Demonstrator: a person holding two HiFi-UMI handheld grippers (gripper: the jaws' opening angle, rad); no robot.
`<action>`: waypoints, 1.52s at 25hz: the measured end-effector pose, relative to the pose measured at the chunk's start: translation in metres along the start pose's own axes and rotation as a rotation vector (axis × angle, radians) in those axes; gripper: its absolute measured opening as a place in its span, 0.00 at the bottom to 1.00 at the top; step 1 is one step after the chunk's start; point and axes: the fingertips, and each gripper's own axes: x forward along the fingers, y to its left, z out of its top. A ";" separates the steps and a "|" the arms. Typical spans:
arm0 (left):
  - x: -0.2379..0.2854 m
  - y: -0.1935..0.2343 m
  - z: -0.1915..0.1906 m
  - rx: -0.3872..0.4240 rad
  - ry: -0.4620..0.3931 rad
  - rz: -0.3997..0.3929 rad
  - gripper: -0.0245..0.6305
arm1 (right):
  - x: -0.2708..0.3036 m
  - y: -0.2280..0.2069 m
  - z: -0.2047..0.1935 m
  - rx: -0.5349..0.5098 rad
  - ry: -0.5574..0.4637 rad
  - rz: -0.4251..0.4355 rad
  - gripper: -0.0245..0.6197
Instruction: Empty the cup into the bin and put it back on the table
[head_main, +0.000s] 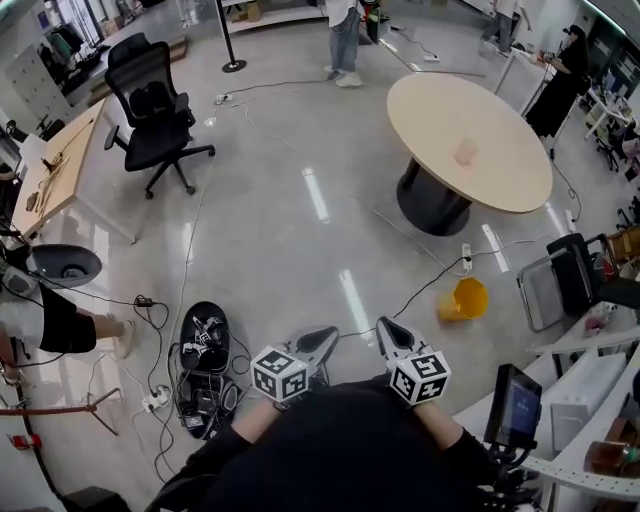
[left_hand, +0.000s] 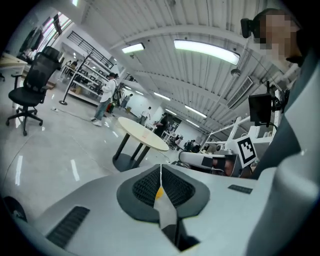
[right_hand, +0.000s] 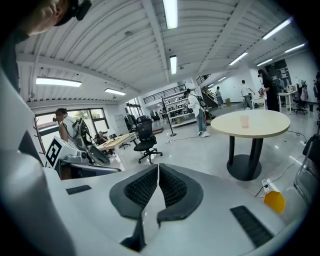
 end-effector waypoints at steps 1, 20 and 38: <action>-0.007 0.013 0.004 -0.014 -0.004 0.006 0.07 | 0.012 0.008 0.000 -0.003 0.014 0.002 0.06; 0.050 0.158 0.077 -0.061 0.056 0.078 0.07 | 0.183 -0.049 0.045 0.072 0.076 0.019 0.06; 0.307 0.156 0.183 0.053 0.211 -0.174 0.08 | 0.200 -0.297 0.140 0.250 -0.026 -0.253 0.06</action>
